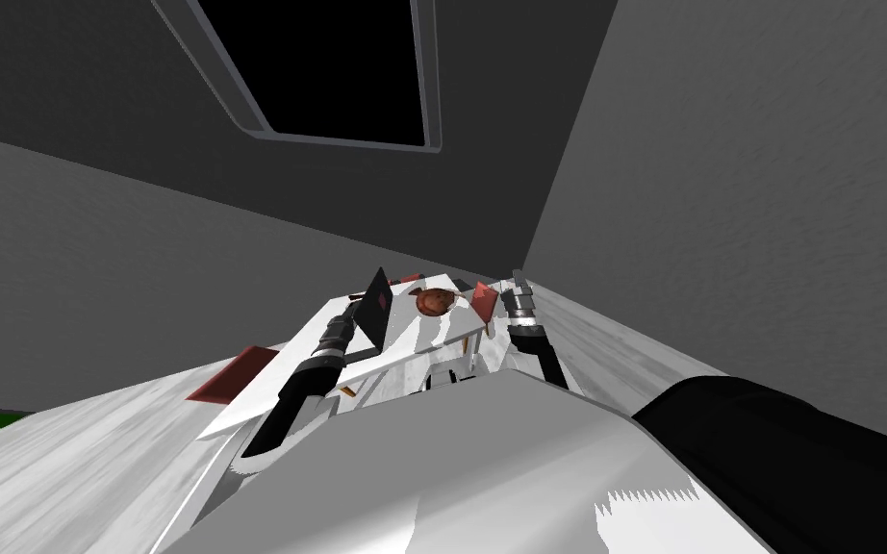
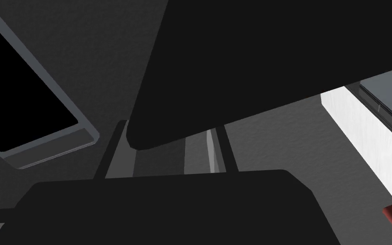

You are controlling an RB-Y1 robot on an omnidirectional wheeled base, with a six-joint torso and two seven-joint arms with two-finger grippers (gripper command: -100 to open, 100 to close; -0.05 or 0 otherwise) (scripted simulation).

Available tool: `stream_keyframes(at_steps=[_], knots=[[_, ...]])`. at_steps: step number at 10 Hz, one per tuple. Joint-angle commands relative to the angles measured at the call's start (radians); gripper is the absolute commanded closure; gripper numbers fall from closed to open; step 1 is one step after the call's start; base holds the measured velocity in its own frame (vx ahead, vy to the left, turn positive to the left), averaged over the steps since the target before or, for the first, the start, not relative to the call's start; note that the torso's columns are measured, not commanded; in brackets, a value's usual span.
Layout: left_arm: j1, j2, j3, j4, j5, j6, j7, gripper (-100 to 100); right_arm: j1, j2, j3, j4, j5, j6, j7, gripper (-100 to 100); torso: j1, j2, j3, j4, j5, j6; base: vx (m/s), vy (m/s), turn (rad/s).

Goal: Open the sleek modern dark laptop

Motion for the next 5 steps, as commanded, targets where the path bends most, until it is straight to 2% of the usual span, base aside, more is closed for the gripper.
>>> stream_keyframes(at_steps=[1, 2, 3, 5], knots=[[-0.015, -0.053, -0.013, 0.044, 0.053, 0.000, 0.057, 100, 0.000, 0.000, 0.000, 0.000, 0.000, 0.000, 0.000, 0, -0.004, -0.001, -0.001, -0.001, -0.001, 0.002, -0.043, 0.188, 0.061], [-0.021, -0.065, -0.016, 0.052, 0.067, -0.004, 0.071, 100, 0.000, 0.000, 0.000, 0.000, 0.000, 0.000, 0.000, 0, -0.009, -0.001, -0.001, 0.000, -0.003, 0.003, -0.047, 0.179, 0.046], [-0.022, -0.060, -0.012, 0.031, 0.052, -0.017, 0.058, 100, 0.000, 0.000, 0.000, 0.000, 0.000, 0.000, 0.000, 0, -0.014, -0.001, 0.000, -0.001, -0.004, 0.005, -0.020, 0.081, 0.005], [-0.047, -0.090, -0.017, 0.085, 0.083, -0.050, 0.087, 100, 0.000, 0.000, 0.000, 0.000, 0.000, 0.000, 0.000, 0, -0.020, -0.005, -0.003, -0.001, -0.007, 0.006, -0.022, 0.063, 0.030]])
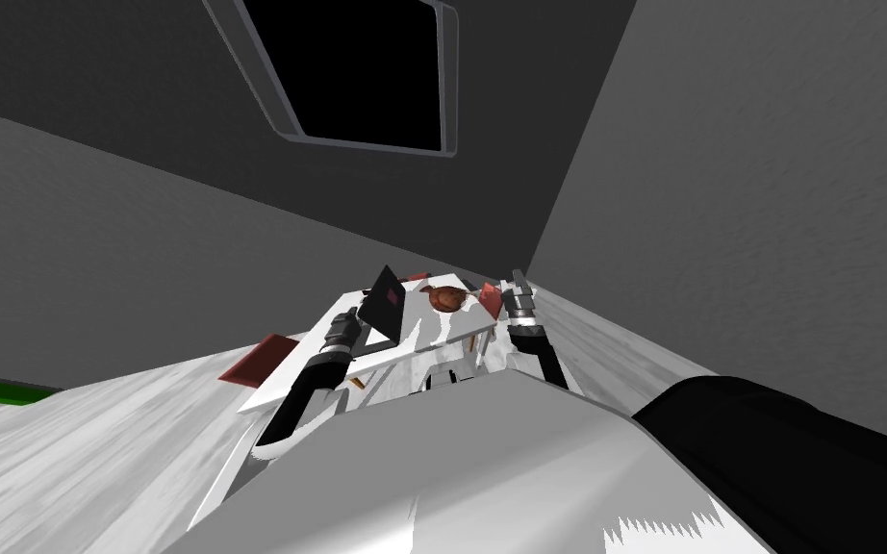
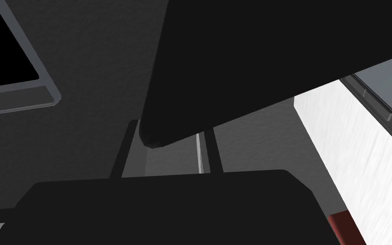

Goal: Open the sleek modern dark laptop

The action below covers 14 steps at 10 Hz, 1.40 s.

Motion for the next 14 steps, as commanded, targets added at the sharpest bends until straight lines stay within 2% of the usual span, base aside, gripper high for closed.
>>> stream_keyframes(at_steps=[1, 2, 5, 8, 13, 14], knots=[[-0.012, -0.018, -0.004, 0.053, 0.024, -0.017, 0.020, 100, 0.000, 0.000, 0.000, 0.000, 0.000, 0.000, 0.000, 0, 0.005, 0.000, 0.000, -0.001, 0.002, -0.001, -0.016, 0.057, 0.011], [-0.022, -0.032, -0.007, 0.083, 0.039, -0.032, 0.033, 100, 0.000, 0.000, 0.000, 0.000, 0.000, 0.000, 0.000, 0, 0.006, 0.001, 0.001, -0.001, 0.003, 0.000, -0.019, 0.063, 0.036], [-0.032, -0.046, -0.009, 0.114, 0.054, -0.046, 0.045, 100, 0.000, 0.000, 0.000, 0.000, 0.000, 0.000, 0.000, 0, 0.002, 0.002, 0.002, -0.001, 0.002, 0.002, -0.008, 0.055, 0.020], [-0.053, -0.074, -0.014, 0.175, 0.083, -0.076, 0.070, 100, 0.000, 0.000, 0.000, 0.000, 0.000, 0.000, 0.000, 0, -0.002, 0.002, 0.002, -0.001, 0.000, 0.003, -0.018, 0.046, 0.014], [-0.073, -0.102, -0.019, 0.237, 0.113, -0.106, 0.095, 100, 0.000, 0.000, 0.000, 0.000, 0.000, 0.000, 0.000, 0, -0.001, 0.000, 0.000, -0.001, 0.001, 0.005, -0.018, 0.045, 0.018], [-0.083, -0.116, -0.022, 0.268, 0.128, -0.121, 0.108, 100, 0.000, 0.000, 0.000, 0.000, 0.000, 0.000, 0.000, 0, 0.000, -0.003, -0.002, -0.001, 0.000, 0.006, -0.022, 0.052, 0.033]])
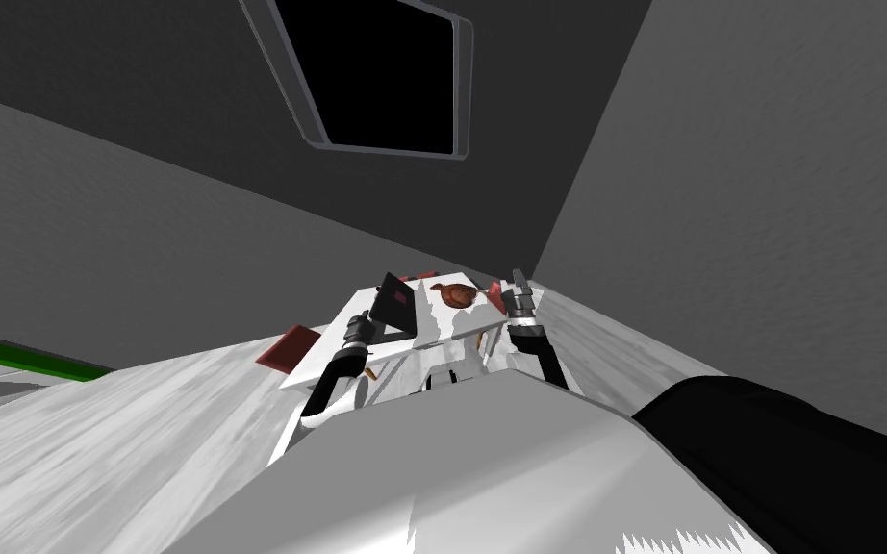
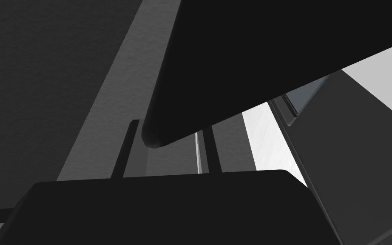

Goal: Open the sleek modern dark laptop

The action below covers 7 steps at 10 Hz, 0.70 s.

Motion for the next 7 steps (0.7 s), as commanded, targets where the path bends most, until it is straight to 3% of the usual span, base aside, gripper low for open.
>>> stream_keyframes(at_steps=[1, 2, 4, 5, 7], knots=[[-0.009, -0.030, -0.014, 0.076, 0.033, -0.026, 0.027, 100, 0.000, 0.000, 0.000, 0.000, 0.000, 0.000, 0.000, 0, -0.001, -0.002, -0.001, -0.001, 0.000, 0.001, -0.023, 0.077, 0.024], [-0.011, -0.016, -0.001, 0.052, 0.027, -0.030, 0.020, 100, 0.000, 0.000, 0.000, 0.000, 0.000, 0.000, 0.000, 0, 0.000, -0.002, -0.002, -0.001, 0.000, 0.000, -0.022, 0.047, 0.042], [-0.029, -0.032, -0.006, 0.119, 0.065, -0.093, 0.052, 100, 0.000, 0.000, 0.000, 0.000, 0.000, 0.000, 0.000, 0, -0.001, 0.002, 0.000, 0.004, -0.003, -0.002, -0.020, 0.060, 0.014], [-0.010, -0.029, -0.003, 0.070, 0.051, -0.058, 0.043, -100, 0.000, 0.000, 0.000, 0.000, 0.000, 0.000, 0.000, 0, 0.001, 0.005, 0.002, 0.006, -0.003, -0.002, 0.005, 0.032, -0.012], [0.012, -0.025, -0.003, 0.013, 0.052, -0.021, 0.049, -100, 0.000, 0.000, 0.000, 0.000, 0.000, 0.000, 0.000, 0, -0.001, 0.012, 0.005, 0.009, -0.005, -0.006, 0.032, -0.011, -0.002]])
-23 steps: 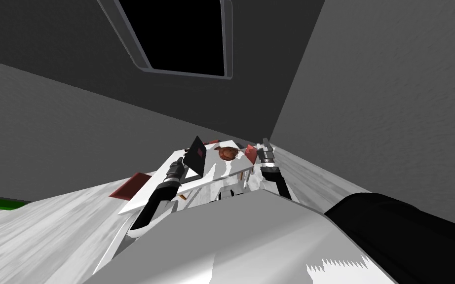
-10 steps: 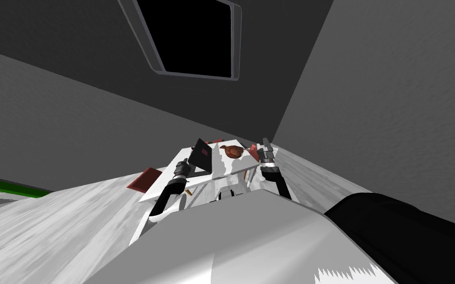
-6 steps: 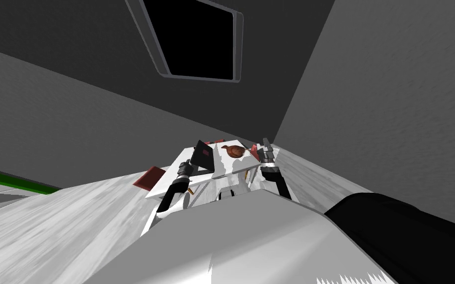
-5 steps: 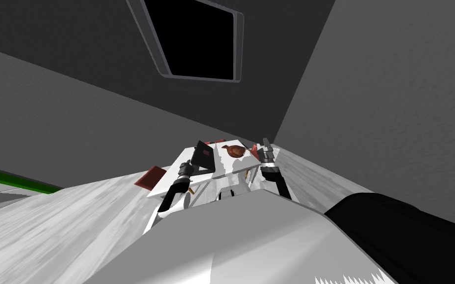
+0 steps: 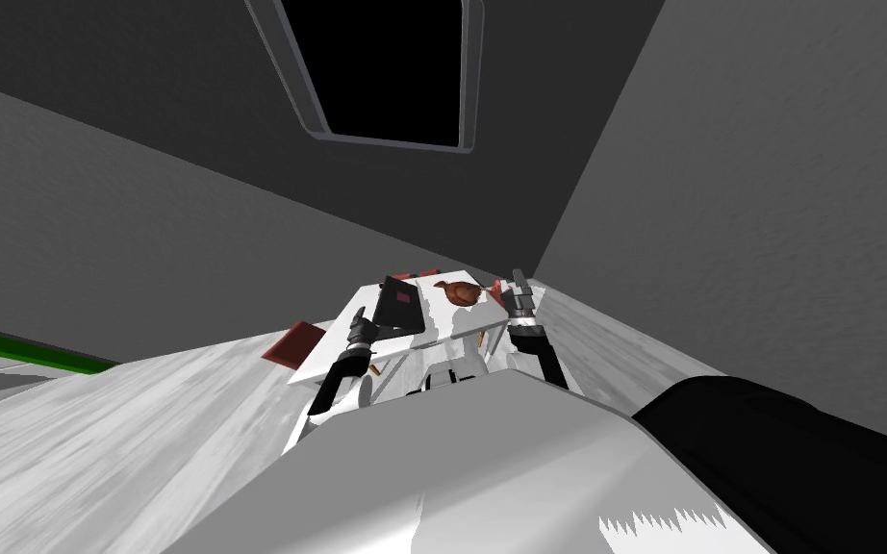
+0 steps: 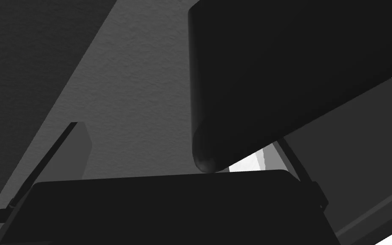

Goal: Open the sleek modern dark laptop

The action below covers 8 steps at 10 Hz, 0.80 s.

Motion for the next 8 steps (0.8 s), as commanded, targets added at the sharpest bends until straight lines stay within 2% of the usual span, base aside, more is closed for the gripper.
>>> stream_keyframes(at_steps=[1, 7, 8], knots=[[0.030, 0.004, -0.001, -0.074, 0.000, 0.050, 0.007, -100, 0.000, 0.000, 0.000, 0.000, 0.000, 0.000, 0.000, 0, 0.001, 0.002, 0.001, 0.001, 0.000, 0.000, 0.037, -0.017, -0.009], [0.096, 0.016, 0.001, -0.246, 0.003, 0.160, 0.025, -100, 0.000, 0.000, 0.000, 0.000, 0.000, 0.000, 0.000, 0, 0.002, 0.004, 0.002, 0.003, 0.000, -0.001, 0.031, -0.001, -0.009], [0.093, 0.013, -0.001, -0.227, 0.001, 0.148, 0.022, -100, 0.000, 0.000, 0.000, 0.000, 0.000, 0.000, 0.000, 0, 0.002, 0.004, 0.002, 0.002, 0.000, -0.001, 0.014, 0.002, 0.000]])
